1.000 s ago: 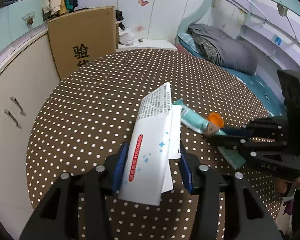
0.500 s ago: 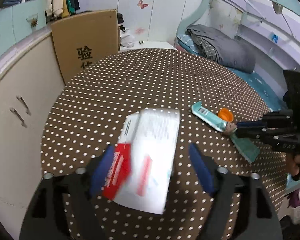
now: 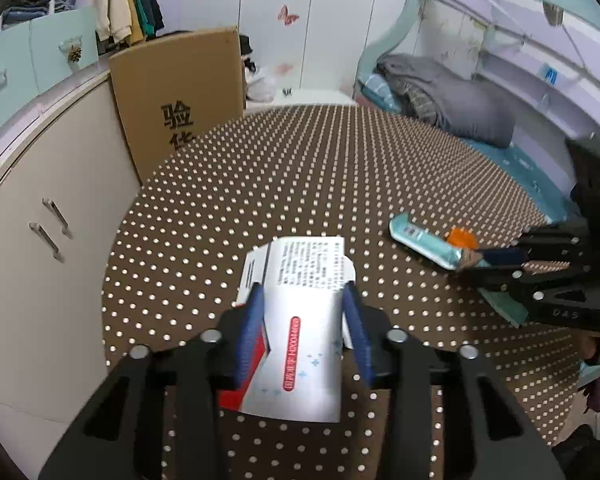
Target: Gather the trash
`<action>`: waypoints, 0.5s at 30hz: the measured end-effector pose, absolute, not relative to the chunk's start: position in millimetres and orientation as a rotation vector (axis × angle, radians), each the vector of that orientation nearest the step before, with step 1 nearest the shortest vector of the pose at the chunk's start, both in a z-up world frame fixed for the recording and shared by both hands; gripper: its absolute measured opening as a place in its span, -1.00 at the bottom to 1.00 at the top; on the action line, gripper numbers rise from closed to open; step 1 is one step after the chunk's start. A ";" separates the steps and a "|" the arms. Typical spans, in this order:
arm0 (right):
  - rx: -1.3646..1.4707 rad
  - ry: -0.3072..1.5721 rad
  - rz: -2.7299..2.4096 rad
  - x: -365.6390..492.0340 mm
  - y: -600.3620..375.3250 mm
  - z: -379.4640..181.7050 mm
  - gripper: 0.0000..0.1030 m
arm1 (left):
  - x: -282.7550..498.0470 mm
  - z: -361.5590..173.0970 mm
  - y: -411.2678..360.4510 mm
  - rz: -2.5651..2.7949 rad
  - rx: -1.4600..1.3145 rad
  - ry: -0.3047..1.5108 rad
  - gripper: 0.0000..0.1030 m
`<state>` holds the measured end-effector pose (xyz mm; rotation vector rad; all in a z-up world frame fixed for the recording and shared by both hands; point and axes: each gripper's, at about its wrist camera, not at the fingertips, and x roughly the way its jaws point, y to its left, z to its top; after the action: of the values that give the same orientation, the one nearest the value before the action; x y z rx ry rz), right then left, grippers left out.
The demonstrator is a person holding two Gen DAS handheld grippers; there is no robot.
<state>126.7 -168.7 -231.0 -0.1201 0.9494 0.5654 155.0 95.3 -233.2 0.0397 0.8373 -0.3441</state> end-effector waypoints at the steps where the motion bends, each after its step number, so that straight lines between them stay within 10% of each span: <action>1: -0.111 0.952 0.571 125.7 -172.2 -232.1 -0.62 | 157.3 -234.4 99.3 -0.351 0.011 0.855 -0.99; 4: -0.081 0.956 0.570 123.7 -182.3 -235.1 -0.38 | 154.4 -239.8 106.1 -0.328 0.026 0.864 -0.74; 6: -0.080 0.934 0.554 121.0 -187.4 -231.5 0.27 | 147.5 -240.7 105.5 -0.316 0.047 0.851 0.34; 7: -0.096 0.903 0.542 118.9 -190.1 -227.9 0.31 | 143.5 -239.8 105.1 -0.313 0.054 0.835 0.49; 15: -0.190 0.909 0.549 137.4 -181.1 -232.0 0.31 | 138.2 -252.5 96.8 -0.325 0.122 0.849 0.64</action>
<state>137.4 -181.1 -232.0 -0.1903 0.9094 0.5494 138.2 96.8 -252.5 0.1225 0.8491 -0.3251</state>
